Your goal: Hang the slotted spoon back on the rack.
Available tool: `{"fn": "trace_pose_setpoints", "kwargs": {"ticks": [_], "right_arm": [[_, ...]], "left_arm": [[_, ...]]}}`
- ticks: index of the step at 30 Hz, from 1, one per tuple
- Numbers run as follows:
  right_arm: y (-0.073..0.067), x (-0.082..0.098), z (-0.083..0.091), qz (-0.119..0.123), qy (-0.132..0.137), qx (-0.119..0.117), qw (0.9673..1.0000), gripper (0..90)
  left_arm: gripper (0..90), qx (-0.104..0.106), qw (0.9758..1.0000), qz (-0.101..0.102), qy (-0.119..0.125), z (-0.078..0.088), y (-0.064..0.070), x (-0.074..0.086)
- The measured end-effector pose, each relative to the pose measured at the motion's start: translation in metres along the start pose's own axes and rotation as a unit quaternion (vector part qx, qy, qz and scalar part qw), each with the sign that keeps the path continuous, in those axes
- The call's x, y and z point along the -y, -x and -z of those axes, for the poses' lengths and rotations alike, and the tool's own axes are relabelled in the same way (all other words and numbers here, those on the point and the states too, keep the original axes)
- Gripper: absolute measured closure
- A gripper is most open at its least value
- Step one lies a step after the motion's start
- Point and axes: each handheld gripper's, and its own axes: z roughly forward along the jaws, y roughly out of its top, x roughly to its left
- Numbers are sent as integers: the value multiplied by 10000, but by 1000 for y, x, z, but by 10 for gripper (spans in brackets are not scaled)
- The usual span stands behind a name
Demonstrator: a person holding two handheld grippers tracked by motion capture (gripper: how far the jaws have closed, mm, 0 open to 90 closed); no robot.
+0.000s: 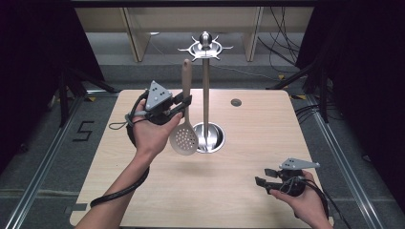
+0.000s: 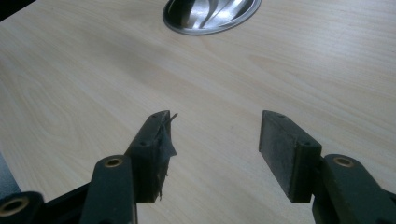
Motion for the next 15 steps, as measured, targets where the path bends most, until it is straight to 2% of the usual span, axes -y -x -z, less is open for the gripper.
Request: {"fn": "trace_pose_setpoints", "kwargs": {"ticks": [2,3,5,6,14,15], "right_arm": [[0,0,-1,-59,-2,-76,10000,445],[0,0,0,5,-15,8,10000,445],[0,0,0,-15,-10,-2,10000,445],[-1,0,-1,-77,-3,-84,9999,445],[0,0,1,12,-33,39,10000,445],[-1,0,0,-37,-46,-28,10000,445]], "left_arm": [[739,0,10000,5,-25,-1,0,-1],[739,5,10000,0,-36,-1,0,-1],[739,7,10000,11,-65,-2,-1,-2],[739,22,10000,4,-85,-3,-1,-3],[739,67,9999,39,-131,-6,-2,-3],[739,75,9999,33,-135,-6,-2,-3]]}}
